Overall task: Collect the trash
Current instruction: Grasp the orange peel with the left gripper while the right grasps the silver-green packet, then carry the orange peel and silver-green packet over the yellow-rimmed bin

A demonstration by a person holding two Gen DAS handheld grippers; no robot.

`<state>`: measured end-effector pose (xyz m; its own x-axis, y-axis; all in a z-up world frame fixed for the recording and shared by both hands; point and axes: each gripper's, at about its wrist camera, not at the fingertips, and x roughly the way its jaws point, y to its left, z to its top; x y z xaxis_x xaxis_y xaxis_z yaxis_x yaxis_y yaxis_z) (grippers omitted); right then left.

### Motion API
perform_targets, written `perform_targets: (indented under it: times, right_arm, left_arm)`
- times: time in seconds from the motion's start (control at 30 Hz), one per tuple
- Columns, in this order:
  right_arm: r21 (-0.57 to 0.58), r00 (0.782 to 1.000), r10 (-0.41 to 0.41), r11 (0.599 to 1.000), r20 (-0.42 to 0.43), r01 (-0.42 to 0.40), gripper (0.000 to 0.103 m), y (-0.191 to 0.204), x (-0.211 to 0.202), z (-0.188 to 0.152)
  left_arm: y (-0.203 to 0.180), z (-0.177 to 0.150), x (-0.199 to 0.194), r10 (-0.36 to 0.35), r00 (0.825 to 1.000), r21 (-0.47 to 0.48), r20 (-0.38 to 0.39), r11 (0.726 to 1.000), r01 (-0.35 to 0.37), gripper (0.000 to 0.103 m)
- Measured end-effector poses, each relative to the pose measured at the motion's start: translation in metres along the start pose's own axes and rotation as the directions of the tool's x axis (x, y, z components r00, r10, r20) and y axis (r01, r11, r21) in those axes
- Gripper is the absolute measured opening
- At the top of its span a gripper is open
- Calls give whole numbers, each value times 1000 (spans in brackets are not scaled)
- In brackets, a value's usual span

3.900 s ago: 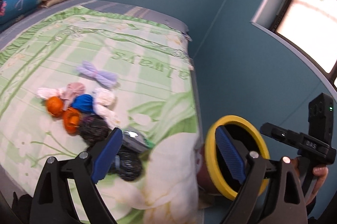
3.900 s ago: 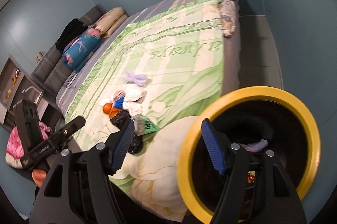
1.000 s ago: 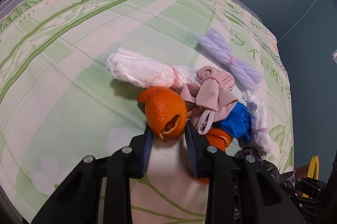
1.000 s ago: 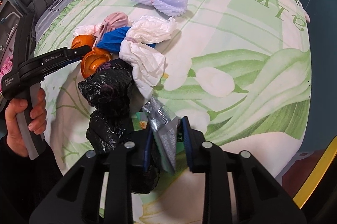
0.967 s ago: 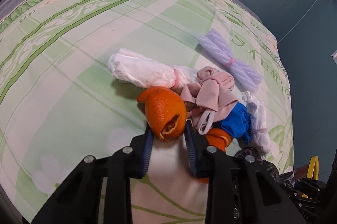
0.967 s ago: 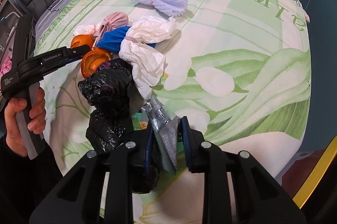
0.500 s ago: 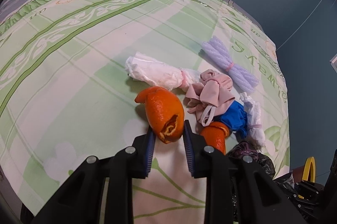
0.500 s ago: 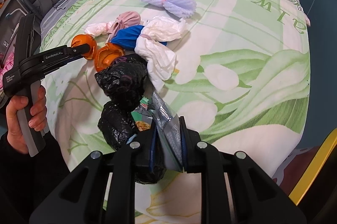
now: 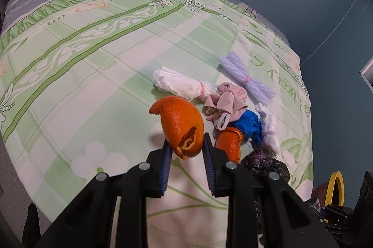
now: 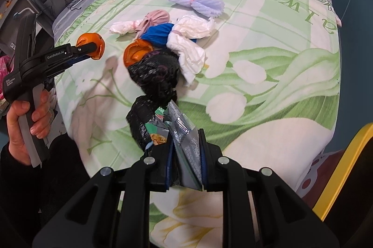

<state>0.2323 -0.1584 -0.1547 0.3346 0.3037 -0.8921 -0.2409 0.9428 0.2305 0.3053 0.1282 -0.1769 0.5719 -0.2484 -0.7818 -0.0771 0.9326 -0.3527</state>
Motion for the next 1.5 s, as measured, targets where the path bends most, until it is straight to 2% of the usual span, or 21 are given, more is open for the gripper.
perform_targets:
  times: [0.37,0.73,1.1,1.5]
  right_arm:
    - [-18,999,29,999,40,-28,18,9,-25,-13]
    - [-16,996,21,1000,84,-20,18,5,-50,-22]
    - [41,989,-11,999,150,5,18,-20,-84,-29]
    - [119,974,-56,992,220,30,18,-56,-121,-43]
  left_arm:
    - [-9,-11,-38,10,999,25,45,1000,-11,24]
    - [-14,-26,-57,10,999,37,48,999,-11,24]
    - [-37,-39,-66,-21,999,83,45,996,17,24]
    - [-81,-50,-80,-80,996,163,34,984,73,24]
